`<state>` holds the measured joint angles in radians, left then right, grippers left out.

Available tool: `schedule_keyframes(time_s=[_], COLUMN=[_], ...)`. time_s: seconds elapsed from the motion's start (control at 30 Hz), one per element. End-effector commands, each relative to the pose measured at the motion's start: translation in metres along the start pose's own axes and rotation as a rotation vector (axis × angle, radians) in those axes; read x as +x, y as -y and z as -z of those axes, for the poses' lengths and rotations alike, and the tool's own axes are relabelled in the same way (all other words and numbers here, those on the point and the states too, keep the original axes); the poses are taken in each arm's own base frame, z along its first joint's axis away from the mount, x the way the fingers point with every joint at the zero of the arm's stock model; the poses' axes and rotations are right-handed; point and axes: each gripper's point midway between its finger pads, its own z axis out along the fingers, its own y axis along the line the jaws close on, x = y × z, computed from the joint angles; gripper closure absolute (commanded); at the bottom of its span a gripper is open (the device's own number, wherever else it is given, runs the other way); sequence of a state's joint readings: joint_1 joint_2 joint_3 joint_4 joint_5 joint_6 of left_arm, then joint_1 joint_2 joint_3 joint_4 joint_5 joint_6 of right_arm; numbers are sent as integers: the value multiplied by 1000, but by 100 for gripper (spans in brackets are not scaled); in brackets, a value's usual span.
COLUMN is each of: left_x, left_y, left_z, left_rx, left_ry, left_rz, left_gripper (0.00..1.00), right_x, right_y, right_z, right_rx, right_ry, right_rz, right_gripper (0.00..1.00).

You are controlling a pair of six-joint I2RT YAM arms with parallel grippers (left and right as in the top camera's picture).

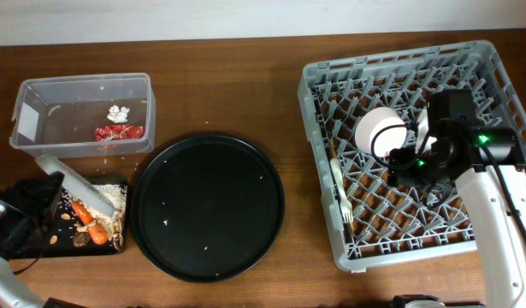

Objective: Sort waste into correct bins and load items into the dishwasher rack
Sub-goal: 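Tilt the plate with the left gripper to dump rice onto the tray, then carry the emptied white plate back onto the round black tray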

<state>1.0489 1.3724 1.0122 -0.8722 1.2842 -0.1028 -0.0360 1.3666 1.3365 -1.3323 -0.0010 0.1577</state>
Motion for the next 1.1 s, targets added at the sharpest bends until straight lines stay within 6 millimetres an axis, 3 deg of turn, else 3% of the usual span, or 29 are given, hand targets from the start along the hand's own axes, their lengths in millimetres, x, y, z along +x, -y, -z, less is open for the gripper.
schedule_keyframes(time_s=[0.0, 0.03, 0.07, 0.1, 0.53, 0.67, 0.83, 0.9, 1.07], left_x=[-3, 3, 1, -2, 8, 48, 124, 151, 217], left_y=[-4, 8, 9, -2, 19, 40, 60, 53, 12], left_z=[1, 2, 2, 1, -3, -42, -97, -113, -144], left_rx=[-26, 49, 52, -3, 110, 161, 168, 97, -219], left_ry=[14, -5, 2, 9, -31, -215, -504, -592, -776], left_rz=[23, 29, -44, 7, -13, -103, -286, -362, -673], left_gripper=[100, 100, 100, 100, 100, 100, 100, 100, 100], right_x=[1, 1, 1, 1, 1, 1, 0, -1, -1], right_y=[0, 0, 0, 0, 0, 0, 0, 0, 0], right_z=[-2, -2, -2, -2, -2, -2, -2, -2, -2], right_rx=[-4, -4, -4, -4, -4, -3, -5, -5, -5], right_ry=[-9, -9, -10, -9, -9, -10, -3, -1, -2], right_rz=[-4, -4, -4, -4, -4, -4, -4, -4, -4], right_gripper=[25, 25, 26, 25, 25, 25, 25, 25, 25])
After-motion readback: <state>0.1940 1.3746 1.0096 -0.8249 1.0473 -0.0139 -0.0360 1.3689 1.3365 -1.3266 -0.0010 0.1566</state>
